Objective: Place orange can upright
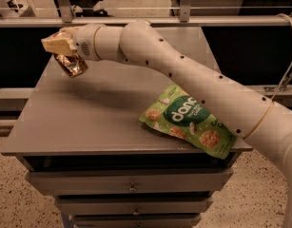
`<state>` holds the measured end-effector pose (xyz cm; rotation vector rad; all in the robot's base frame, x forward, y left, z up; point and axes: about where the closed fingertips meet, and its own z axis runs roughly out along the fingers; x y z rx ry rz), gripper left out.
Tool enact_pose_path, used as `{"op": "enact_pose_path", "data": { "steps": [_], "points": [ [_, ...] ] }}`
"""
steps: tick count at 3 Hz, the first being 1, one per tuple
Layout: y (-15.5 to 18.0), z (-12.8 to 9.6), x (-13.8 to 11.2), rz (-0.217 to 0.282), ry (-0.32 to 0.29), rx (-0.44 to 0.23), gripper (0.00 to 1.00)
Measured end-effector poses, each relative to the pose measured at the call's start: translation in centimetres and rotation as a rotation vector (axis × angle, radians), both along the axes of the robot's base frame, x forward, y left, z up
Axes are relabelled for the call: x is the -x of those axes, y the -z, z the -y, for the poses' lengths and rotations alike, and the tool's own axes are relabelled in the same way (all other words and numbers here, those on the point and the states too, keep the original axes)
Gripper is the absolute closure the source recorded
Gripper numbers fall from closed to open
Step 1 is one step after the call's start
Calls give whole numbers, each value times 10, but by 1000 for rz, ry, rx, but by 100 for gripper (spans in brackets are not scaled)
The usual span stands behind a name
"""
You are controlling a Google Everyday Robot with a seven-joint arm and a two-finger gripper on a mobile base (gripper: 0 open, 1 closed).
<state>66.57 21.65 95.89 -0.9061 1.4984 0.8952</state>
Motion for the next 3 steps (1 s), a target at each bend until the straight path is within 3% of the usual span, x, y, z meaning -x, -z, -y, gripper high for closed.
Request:
{"op": "enact_pose_path", "data": {
  "steps": [1,2,3],
  "points": [
    [-6,-1,3,19,-7,-6,100],
    [-6,12,6,60,-55,-24,100],
    [-10,47,3,114,-101,-19,100]
  ]
}}
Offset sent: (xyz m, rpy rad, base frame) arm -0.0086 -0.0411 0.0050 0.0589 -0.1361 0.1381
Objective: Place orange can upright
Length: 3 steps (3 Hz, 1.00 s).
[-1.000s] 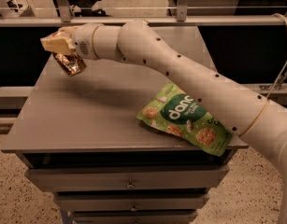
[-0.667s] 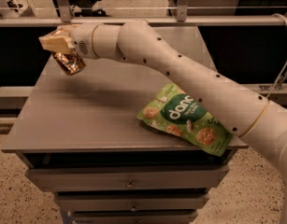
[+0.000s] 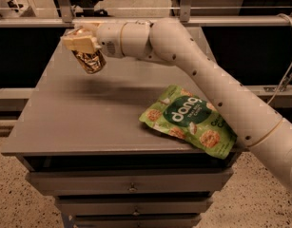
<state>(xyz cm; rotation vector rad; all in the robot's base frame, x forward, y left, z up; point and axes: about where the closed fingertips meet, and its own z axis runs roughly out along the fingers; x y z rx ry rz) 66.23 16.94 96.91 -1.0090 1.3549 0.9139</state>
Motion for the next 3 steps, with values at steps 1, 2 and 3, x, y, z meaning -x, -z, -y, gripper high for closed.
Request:
{"op": "enact_pose_path", "data": {
  "steps": [1,2,3],
  "points": [
    [-10,40,1,48,-20,63,100],
    [-9,71,5,71,-23,52,100],
    [6,107,3,80,-18,-30,100]
  ]
}}
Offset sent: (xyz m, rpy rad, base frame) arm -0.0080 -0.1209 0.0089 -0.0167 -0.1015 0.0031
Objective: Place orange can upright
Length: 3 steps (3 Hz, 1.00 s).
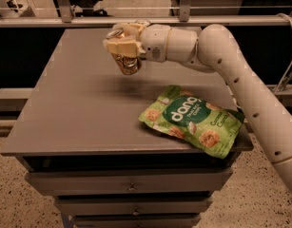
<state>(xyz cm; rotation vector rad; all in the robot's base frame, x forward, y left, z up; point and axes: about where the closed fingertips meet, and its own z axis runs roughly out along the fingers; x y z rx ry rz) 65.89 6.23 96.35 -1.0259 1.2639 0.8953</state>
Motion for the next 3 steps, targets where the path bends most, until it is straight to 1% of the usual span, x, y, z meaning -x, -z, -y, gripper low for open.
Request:
{"op": "enact_pose_path", "data": {
  "steps": [1,2,3],
  "points": [
    [0,0,0,0,0,0,100],
    [7,4,-1,-12,-17,0,100],
    [28,36,-9,-52,-4,6,100]
  ]
}}
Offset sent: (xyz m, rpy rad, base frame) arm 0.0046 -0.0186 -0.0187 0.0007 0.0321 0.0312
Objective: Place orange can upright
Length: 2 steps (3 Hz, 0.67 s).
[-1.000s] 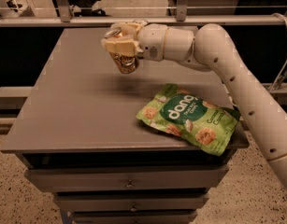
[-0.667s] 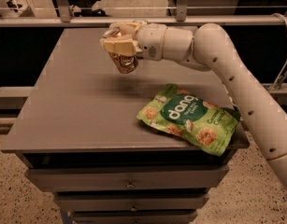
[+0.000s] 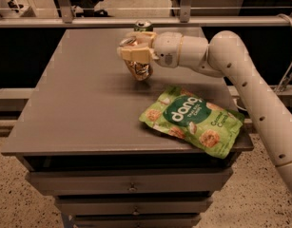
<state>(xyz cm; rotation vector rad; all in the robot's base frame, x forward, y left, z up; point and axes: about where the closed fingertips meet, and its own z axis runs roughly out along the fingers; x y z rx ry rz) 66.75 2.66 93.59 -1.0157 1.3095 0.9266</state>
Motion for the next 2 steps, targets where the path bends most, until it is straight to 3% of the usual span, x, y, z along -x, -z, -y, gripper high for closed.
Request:
{"op": "enact_pose_path", "data": {
  "steps": [2],
  "points": [
    [16,59,-13,-12,-2,-21,100]
  ]
}}
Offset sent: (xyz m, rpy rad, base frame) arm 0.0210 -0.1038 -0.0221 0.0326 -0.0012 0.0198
